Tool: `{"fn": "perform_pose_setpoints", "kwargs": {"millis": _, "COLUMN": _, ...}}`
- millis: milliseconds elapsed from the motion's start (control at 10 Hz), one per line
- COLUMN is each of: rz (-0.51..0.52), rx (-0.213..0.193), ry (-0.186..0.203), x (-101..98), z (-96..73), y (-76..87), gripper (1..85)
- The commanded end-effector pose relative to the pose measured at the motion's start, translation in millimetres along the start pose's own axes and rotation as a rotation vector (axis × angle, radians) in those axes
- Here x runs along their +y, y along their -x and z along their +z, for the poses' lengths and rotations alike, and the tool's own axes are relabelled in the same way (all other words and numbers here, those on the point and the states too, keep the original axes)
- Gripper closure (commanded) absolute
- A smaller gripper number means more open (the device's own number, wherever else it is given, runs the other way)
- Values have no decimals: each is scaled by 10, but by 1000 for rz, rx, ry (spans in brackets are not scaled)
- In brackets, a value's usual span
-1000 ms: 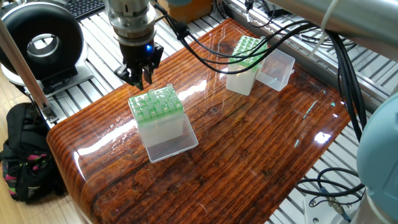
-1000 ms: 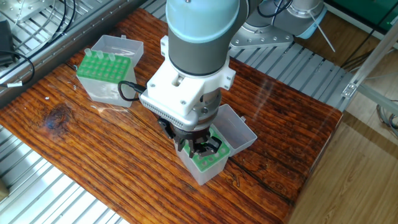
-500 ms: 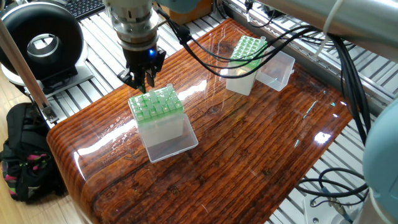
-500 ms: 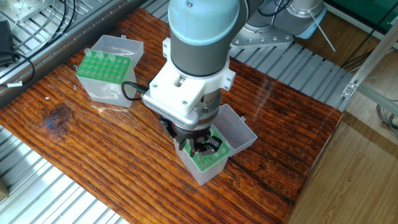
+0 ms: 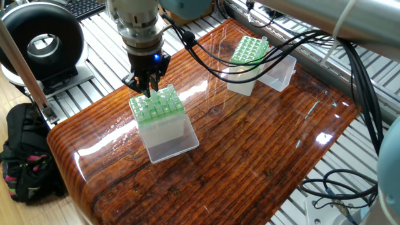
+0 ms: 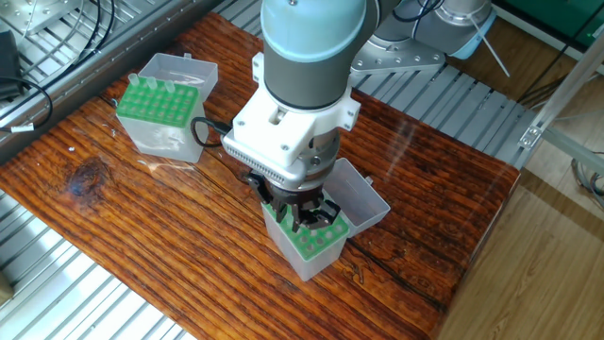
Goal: Transfer all large pipette tips from one holder to another
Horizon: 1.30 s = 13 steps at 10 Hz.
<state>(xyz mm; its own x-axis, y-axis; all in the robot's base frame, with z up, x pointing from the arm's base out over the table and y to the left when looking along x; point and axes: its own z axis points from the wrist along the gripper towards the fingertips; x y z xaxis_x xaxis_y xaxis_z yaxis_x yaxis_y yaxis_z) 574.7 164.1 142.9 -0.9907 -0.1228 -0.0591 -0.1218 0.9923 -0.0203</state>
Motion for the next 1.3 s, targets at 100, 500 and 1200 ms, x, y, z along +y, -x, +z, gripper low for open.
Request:
{"fn": "perform_pose_setpoints", "kwargs": {"millis": 100, "rz": 5, "rx": -4, "ry": 13, "x": 22, "z": -8, "y": -13, "gripper": 563}}
{"fn": "perform_pose_setpoints", "kwargs": {"millis": 500, "rz": -1, "rx": -12, "ry": 6, "x": -12, "z": 33, "y": 20, "gripper": 563}}
{"fn": "perform_pose_setpoints", "kwargs": {"millis": 1200, "rz": 2, "rx": -11, "ry": 8, "x": 10, "z": 21, "y": 25, "gripper": 643}}
